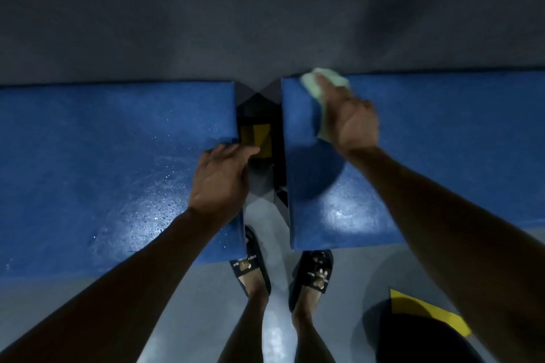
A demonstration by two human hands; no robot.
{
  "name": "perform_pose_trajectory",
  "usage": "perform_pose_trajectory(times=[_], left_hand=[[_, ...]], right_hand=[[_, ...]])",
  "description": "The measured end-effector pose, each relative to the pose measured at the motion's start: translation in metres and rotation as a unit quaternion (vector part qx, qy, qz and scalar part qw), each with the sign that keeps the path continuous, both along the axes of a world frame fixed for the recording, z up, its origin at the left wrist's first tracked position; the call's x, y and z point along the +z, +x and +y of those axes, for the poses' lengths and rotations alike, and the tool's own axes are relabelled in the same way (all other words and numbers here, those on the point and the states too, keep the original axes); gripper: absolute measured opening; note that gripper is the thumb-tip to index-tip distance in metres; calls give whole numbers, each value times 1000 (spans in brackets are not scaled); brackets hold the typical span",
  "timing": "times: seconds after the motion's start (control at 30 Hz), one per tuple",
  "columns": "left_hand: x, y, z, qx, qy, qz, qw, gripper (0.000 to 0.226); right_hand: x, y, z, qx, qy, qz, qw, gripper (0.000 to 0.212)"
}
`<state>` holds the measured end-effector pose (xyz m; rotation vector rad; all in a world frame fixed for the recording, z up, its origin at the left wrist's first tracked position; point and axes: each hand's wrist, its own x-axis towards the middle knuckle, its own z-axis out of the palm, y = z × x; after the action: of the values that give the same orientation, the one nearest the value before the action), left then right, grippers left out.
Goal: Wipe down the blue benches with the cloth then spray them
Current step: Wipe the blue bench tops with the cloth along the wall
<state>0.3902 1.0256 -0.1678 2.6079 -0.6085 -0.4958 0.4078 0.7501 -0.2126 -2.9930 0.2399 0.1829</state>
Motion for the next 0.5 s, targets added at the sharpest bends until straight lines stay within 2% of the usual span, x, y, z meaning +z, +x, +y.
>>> perform_pose_trajectory(times=[0.07,0.13,0.17,0.2,0.23,0.33,0.37,0.43,0.5], left_hand=[[0,-4,-4,2,-1,3,1000,45],[-1,-9,-11,1,-2,4,1000,43],[-1,-12,-15,-1,-2,4,1000,42],[-2,-14,-19,-3,-2,2,1000,43],[-3,-15,-24,-5,-3,2,1000,43],[-2,-21,-38,-9,-4,14,1000,44],[-2,-23,-43,-13,-4,17,1000,45],[-1,-29,-50,-11,-3,20,1000,45],[-1,-35,-56,-10,-2,18,1000,45]], right_hand=[[10,-19,-39,-131,21,-12,991,61],[21,-38,-62,-301,53,-30,952,67],[22,-48,-58,-349,60,-30,935,70],[19,-60,-44,-347,64,-39,935,70],[14,-74,-23,-302,67,-57,949,66],[6,-135,46,-67,55,-82,993,57],[10,-157,57,26,44,-63,997,58],[17,-194,49,174,56,-57,982,59],[18,-208,6,234,44,-66,969,62]])
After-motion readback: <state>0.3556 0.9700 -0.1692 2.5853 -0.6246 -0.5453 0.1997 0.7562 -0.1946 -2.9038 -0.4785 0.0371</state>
